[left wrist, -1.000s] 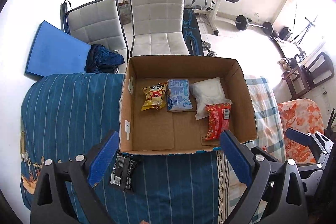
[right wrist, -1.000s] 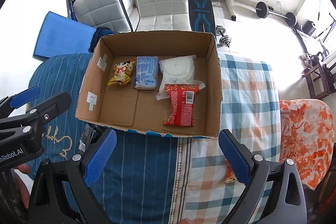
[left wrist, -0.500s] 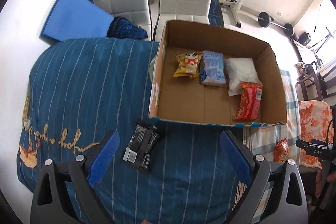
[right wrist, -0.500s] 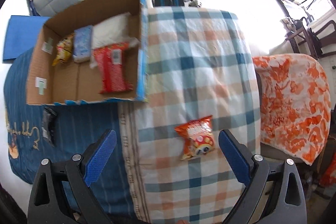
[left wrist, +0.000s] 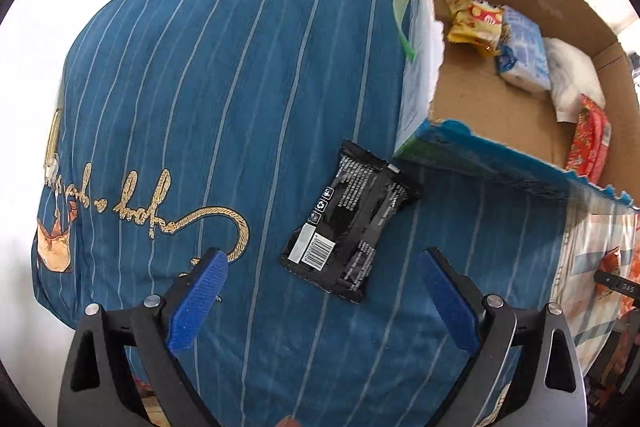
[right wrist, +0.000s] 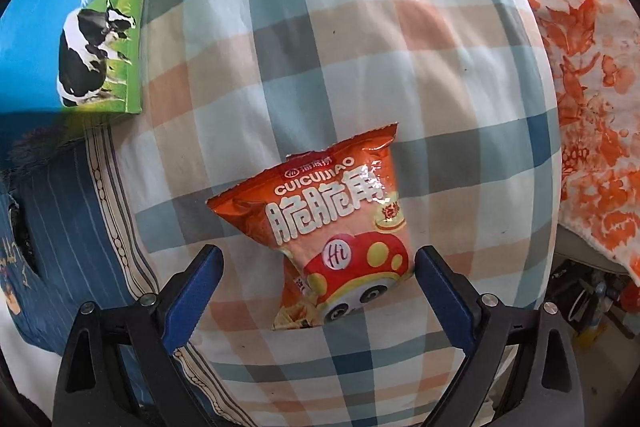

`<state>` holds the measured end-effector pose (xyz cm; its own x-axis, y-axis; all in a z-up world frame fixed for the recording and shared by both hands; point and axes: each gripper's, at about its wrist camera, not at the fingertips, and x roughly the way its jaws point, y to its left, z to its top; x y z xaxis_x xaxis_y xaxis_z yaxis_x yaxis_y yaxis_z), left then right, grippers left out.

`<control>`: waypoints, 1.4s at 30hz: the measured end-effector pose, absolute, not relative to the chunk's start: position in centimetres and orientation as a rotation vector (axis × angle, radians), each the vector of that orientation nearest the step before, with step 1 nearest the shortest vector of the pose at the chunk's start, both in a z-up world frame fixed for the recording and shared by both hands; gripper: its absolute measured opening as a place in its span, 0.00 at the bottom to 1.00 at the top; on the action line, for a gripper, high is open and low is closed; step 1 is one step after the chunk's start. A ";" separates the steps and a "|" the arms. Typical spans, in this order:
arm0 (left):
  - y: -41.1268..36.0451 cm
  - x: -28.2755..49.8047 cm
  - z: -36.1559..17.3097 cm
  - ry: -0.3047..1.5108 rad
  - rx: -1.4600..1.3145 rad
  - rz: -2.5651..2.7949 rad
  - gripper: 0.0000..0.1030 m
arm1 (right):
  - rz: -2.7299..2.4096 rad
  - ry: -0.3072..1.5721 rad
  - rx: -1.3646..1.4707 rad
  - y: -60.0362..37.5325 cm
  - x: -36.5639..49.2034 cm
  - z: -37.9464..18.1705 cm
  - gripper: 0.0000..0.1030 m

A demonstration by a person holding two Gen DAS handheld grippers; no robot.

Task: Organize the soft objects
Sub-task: 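Grasp black snack bag with left tool while right tool grasps orange bag, then lift black bag with left tool while right tool lifts orange bag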

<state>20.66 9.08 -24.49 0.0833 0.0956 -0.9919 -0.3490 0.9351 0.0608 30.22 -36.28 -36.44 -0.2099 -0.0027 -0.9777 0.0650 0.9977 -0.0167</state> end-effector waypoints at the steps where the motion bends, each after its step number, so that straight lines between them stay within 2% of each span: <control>1: 9.3 20.9 -25.3 1.471 -0.191 0.341 0.95 | -0.063 1.780 0.030 -36.1 30.2 -36.7 0.88; 2: 9.6 21.1 -26.0 1.487 -0.184 0.338 0.95 | -0.061 1.780 0.020 -35.8 30.1 -36.9 0.82; 3: 9.8 21.3 -27.0 1.503 -0.186 0.326 0.95 | -0.054 1.787 0.019 -35.6 30.0 -37.2 0.66; 8: 10.3 22.4 -31.4 1.594 -0.195 0.262 0.95 | -0.041 1.814 -0.001 -34.7 29.2 -38.2 0.61; 12: 10.1 22.9 -34.3 1.648 -0.154 0.235 0.95 | -0.020 1.830 0.010 -34.2 28.2 -38.4 0.49; 13: 10.0 23.0 -34.8 1.655 -0.154 0.225 0.94 | -0.017 1.832 0.009 -34.1 28.0 -38.4 0.49; 14: 10.0 22.9 -35.0 1.649 -0.158 0.212 0.84 | -0.010 1.837 0.005 -34.0 27.8 -38.4 0.49; 15: 10.0 22.9 -35.0 1.634 -0.163 0.204 0.68 | -0.007 1.840 0.000 -34.0 27.6 -38.5 0.49; 16: 10.0 22.8 -35.0 1.623 -0.166 0.200 0.66 | -0.006 1.840 -0.005 -34.0 27.4 -38.6 0.49; 18: 10.1 22.7 -34.9 1.620 -0.183 0.192 0.57 | -0.003 1.839 -0.016 -33.8 26.8 -38.6 0.48; 20: 9.9 22.5 -34.6 1.615 -0.184 0.189 0.53 | 0.002 1.839 -0.017 -33.1 26.7 -38.6 0.48; 25: 8.1 19.7 -33.3 1.606 -0.158 0.194 0.52 | 0.048 1.850 -0.028 -31.6 25.7 -38.5 0.47; 33: 0.4 11.8 -31.4 1.613 -0.160 0.159 0.52 | 0.178 1.865 -0.048 -26.9 21.1 -37.8 0.47; 42: -5.0 10.2 -31.6 1.626 -0.148 0.138 0.52 | 0.208 1.870 -0.130 -21.2 17.5 -37.3 0.47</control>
